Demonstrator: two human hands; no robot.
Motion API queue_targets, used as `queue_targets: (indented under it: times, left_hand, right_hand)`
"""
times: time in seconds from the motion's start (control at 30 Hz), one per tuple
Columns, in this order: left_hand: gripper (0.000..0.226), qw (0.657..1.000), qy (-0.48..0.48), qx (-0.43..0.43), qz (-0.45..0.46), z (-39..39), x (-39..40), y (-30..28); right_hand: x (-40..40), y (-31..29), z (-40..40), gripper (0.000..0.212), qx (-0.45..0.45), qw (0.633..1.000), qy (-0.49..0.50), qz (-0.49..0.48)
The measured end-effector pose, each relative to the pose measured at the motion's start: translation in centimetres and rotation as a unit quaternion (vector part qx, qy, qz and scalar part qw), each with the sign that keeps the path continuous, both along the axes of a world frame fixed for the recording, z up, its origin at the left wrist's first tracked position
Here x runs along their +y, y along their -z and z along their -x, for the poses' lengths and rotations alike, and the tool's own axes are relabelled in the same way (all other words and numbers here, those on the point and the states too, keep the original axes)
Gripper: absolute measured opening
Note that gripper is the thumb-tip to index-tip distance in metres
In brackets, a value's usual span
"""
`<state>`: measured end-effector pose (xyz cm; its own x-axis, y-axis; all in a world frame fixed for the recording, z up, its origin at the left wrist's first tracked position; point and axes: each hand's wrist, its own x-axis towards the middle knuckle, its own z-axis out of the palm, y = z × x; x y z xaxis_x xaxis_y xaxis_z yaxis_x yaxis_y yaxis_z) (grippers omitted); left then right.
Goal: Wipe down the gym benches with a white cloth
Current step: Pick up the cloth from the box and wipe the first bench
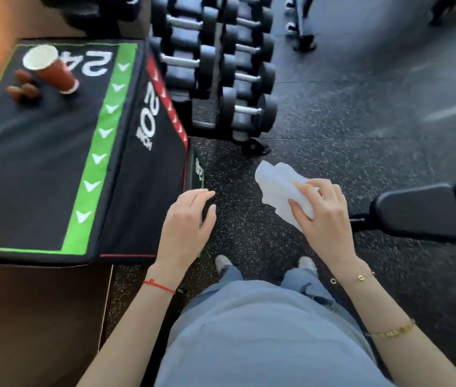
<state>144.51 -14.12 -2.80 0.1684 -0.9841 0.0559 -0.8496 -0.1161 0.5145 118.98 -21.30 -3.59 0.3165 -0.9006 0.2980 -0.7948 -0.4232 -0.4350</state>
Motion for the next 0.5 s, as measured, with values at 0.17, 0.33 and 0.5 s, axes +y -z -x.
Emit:
queue_targets:
  times: [0.17, 0.33, 0.5]
  left_hand:
    - [0.031, 0.999, 0.051, 0.005, 0.009, 7.8, -1.7, 0.6]
    - [0.031, 0.997, 0.068, 0.020, 0.017, 18.6, -2.9, 1.6]
    - [0.031, 0.997, 0.064, 0.037, 0.010, 29.6, -4.0, 2.4]
  right_hand:
    - [0.9, 0.3, 8.7, 0.026, -0.001, 0.999, 0.046, -0.001]
    - [0.8, 0.6, 19.7, 0.026, 0.007, 0.997, 0.071, -0.012]
    - [-0.2, 1.0, 30.3, 0.027, 0.022, 0.997, 0.071, -0.029]
